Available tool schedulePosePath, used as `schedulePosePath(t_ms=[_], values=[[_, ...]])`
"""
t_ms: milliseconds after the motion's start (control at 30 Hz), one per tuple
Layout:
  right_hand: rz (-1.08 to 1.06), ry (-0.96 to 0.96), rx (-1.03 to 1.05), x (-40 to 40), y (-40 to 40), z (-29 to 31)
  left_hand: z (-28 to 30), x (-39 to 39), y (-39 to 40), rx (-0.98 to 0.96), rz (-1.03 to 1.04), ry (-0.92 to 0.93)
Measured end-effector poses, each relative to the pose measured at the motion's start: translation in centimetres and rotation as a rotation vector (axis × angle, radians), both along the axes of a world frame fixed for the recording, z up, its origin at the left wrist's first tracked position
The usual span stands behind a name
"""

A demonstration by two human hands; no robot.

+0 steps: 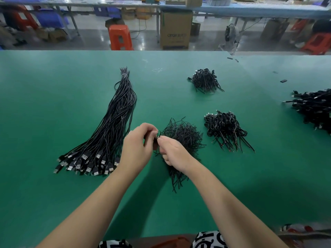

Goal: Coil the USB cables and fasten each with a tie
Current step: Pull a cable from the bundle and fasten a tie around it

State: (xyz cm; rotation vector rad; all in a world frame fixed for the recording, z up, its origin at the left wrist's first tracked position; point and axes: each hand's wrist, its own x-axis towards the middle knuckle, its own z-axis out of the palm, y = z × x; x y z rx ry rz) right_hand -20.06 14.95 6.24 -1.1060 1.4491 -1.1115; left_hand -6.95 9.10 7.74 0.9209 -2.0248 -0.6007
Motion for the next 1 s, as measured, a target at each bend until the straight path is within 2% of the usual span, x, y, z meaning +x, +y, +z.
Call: schedulePosePath(t_ms=[133,333,433,833,1000], values=[[0.000,0.468,-0.157,0.1,0.2,0.2,0.5,-0.1,-0.1,0.170,0.025,0.029],[0.045,0.874,-0.301,-0.3,0.6,0.4,0.8,0.1,-1.1,0.436,0.015,-0.018],[0.100,1.034,-0.352,-0.4,0.7,0.6,1.0,0.3,-1.2,0.510,0.004,-0.025],[0.161,1.190,-0.383,-0.6,1.1,0.4,1.4,1.0,-1.7,0.676,-0.081,-0.046],[0.164,1.216,-0.397,-0.6,1.0,0.5,1.9,1.3,-2.0,0.618,-0.032,-0.084]])
